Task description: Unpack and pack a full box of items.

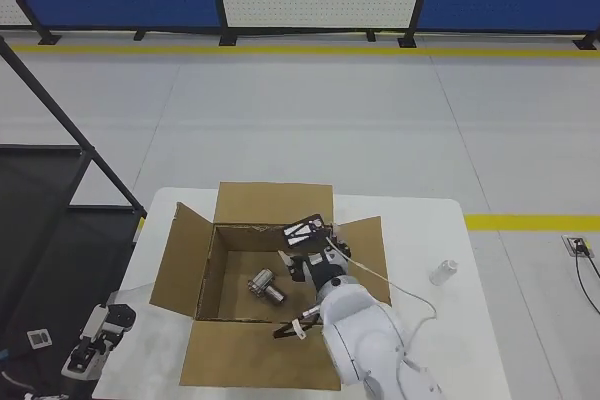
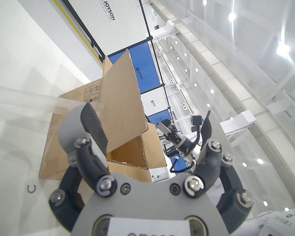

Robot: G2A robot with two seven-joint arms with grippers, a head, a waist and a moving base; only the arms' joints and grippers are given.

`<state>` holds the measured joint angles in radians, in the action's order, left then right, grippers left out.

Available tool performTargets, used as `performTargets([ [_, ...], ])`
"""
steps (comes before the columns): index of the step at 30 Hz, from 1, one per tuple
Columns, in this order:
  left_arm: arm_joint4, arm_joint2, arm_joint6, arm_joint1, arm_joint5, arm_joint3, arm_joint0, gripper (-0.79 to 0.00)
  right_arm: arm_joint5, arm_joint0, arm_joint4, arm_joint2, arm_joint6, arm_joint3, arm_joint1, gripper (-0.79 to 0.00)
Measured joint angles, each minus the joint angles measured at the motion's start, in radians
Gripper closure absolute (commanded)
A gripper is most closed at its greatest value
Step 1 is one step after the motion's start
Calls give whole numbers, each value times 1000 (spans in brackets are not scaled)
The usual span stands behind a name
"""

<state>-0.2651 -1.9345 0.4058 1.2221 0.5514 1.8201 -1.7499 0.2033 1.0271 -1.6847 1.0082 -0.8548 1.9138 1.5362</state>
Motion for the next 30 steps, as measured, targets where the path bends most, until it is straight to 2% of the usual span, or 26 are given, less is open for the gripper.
performTargets([
  [5,-3,0,1,0,-3,-7,-3,-785,103,265,-127,170,16,266,-26,-785],
  [8,13,12,6,0,-5,-4,-2,-785,171,370,-139,264,13,331,-31,-785],
  [11,28,26,5,1,-8,5,-1,-785,194,422,-88,364,7,333,-33,-785],
  [15,45,39,2,2,-11,20,-5,-785,176,413,61,489,41,228,-35,-785],
  [20,68,48,-9,4,-8,36,-18,-785,162,345,231,603,134,6,-37,-785],
  [25,81,46,-31,5,-13,37,-28,-785,152,264,296,622,241,-204,-38,-785],
  [30,101,52,-46,6,-16,46,-34,-785,153,192,322,608,324,-339,-36,-785],
])
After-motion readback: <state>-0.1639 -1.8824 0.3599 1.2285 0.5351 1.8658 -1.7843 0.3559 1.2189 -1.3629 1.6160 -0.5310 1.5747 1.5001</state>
